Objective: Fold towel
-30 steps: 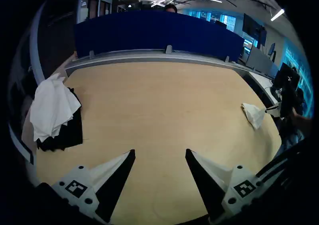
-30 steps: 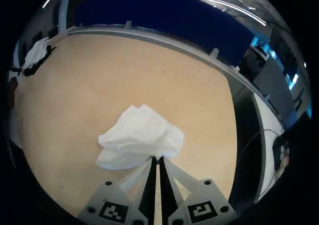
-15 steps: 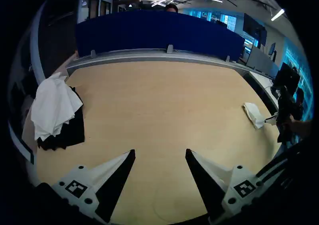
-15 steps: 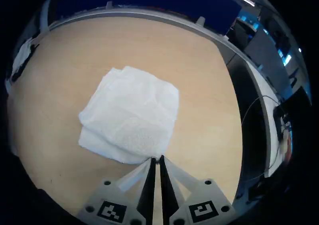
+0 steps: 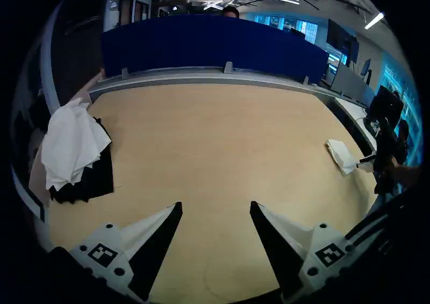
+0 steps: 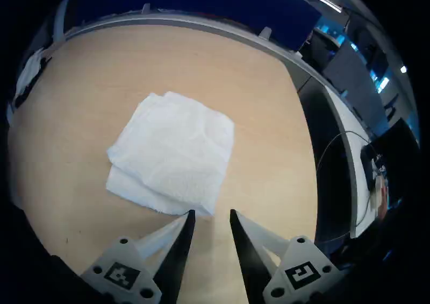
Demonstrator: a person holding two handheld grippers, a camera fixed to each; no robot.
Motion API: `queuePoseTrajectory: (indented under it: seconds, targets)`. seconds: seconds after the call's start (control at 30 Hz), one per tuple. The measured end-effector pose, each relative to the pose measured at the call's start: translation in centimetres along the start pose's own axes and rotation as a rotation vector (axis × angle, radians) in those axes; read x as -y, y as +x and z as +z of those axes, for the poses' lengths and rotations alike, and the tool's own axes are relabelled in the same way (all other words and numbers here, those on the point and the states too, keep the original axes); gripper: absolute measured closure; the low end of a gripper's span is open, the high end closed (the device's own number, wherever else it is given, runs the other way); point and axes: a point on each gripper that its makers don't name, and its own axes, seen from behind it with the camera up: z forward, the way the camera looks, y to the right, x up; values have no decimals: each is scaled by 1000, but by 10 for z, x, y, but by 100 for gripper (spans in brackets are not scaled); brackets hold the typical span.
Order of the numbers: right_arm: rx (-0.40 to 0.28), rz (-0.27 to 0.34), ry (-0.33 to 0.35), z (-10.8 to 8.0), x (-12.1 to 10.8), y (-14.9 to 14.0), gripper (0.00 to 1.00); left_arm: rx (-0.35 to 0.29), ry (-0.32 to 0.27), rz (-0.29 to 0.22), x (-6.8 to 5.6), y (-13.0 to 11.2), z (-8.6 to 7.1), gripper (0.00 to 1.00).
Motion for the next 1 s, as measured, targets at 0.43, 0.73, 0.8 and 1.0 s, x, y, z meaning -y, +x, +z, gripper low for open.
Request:
queuePoseTrajectory:
  seconds: [0.43, 0.73, 0.8, 1.0]
  targets:
    - [-90, -34, 57, -12, 36, 36, 19, -3, 2, -7, 1, 0, -2, 7]
    - [-126, -61, 119, -7, 75, 61, 15, -7, 8, -17, 4, -1, -7, 7]
    - [-130, -64, 130, -5, 83, 64, 15, -7, 10, -20, 6, -1, -8, 7]
    - [-138, -69, 157, 0, 102, 71, 15, -7, 18, -25, 11, -4, -9, 7]
